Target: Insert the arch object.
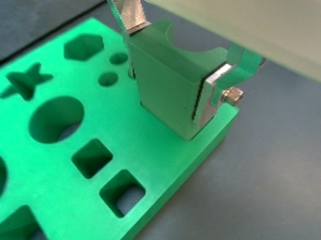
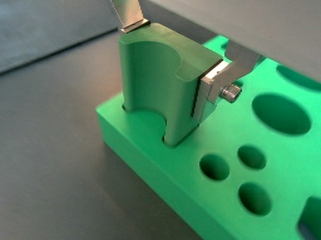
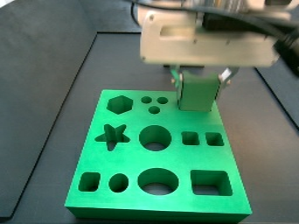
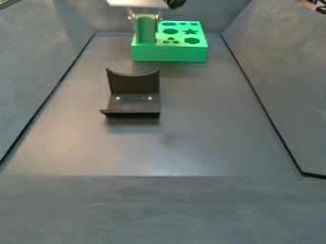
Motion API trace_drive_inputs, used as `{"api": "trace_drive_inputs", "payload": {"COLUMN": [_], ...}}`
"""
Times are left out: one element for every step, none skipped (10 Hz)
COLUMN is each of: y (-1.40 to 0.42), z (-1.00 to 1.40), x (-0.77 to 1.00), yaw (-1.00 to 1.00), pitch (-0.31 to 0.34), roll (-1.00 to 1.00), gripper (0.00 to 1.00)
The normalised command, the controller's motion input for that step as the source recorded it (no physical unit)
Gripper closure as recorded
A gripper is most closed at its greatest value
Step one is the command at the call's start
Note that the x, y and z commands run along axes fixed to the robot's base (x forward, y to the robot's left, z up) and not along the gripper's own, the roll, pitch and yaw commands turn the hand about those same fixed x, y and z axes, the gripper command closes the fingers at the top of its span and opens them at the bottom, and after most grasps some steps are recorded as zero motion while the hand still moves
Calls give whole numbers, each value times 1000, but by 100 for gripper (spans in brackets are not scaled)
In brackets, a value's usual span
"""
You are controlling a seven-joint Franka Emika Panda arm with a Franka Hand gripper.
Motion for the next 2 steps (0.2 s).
{"api": "trace_drive_inputs", "payload": {"y": [0,0], "z": [-171,0], "x": [114,31], "yaw": [0,0], "pitch": [0,10], "roll": [-91,0], "gripper": [100,100]}}
